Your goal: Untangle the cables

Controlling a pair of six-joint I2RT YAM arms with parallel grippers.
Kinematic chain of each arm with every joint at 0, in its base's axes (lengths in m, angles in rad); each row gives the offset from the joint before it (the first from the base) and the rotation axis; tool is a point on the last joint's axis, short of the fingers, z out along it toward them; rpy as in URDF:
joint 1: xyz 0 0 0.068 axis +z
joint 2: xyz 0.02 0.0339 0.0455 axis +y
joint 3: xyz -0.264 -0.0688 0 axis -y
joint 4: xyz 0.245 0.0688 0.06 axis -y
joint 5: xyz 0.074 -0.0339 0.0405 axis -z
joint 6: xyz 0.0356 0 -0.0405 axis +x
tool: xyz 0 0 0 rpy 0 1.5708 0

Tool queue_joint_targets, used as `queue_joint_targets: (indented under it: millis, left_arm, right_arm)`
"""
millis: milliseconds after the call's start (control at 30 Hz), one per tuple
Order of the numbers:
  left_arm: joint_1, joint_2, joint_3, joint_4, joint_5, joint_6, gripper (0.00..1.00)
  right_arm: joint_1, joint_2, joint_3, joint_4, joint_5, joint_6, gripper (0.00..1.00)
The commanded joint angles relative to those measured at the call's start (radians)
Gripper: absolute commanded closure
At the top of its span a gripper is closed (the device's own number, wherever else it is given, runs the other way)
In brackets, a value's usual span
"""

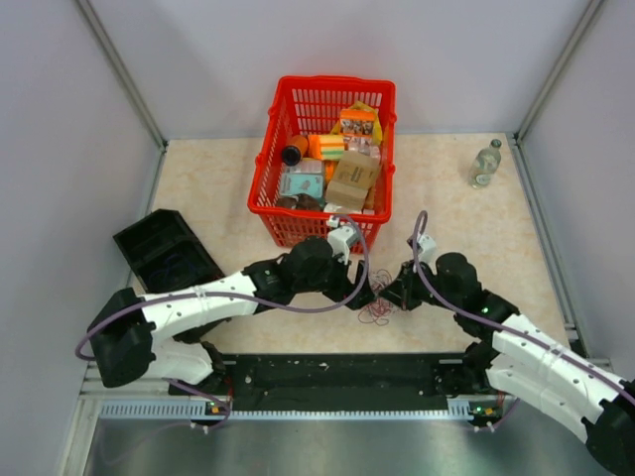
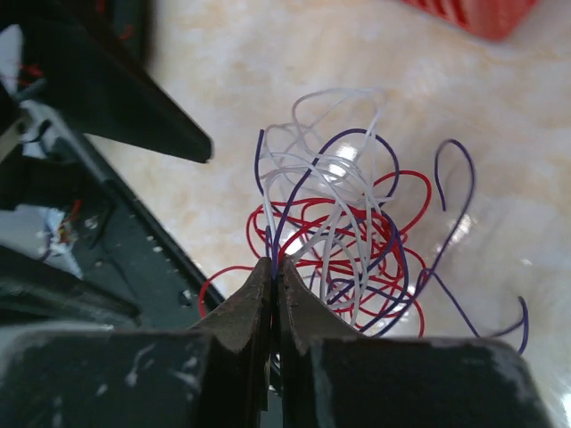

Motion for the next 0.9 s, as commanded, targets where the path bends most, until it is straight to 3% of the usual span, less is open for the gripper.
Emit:
queue_joint_targets:
  millis: [0, 100, 233, 300, 333, 533, 867]
  left_arm:
    - [0.031, -0.097, -0.011, 0.095, 0.056, 0.040, 0.18]
    - [0.086, -0.143, -0.034, 0.092, 0.102, -0.009, 0.32]
    - [0.085, -0.159, -0.057, 0.112, 0.110, 0.050, 0.40]
    - [0.085, -0.140, -0.033, 0.094, 0.172, 0.112, 0.58]
    - [0.085, -0.134, -0.025, 0.094, 0.214, 0.135, 0.61]
    - [0.085, -0.148, 0.001, -0.029, 0.272, 0.299, 0.50]
    - [0.085, -0.109, 0.023, -0.049, 0.302, 0.359, 0.53]
  right_arm:
    - [0.008, -0.037, -0.015, 0.140, -0.221, -0.034, 1.00]
    - [0.008, -0.052, -0.025, 0.178, -0.262, -0.028, 1.00]
    - [0.008, -0.058, -0.038, 0.252, -0.342, -0.011, 1.00]
    - [0.008, -0.046, -0.034, 0.266, -0.382, -0.004, 1.00]
    - [0.009, -0.046, -0.031, 0.264, -0.383, -0.001, 1.00]
    - [0.008, -0.060, -0.025, 0.280, -0.457, 0.007, 1.00]
    - [0.008, -0.023, -0.029, 0.356, -0.551, 0.047, 1.00]
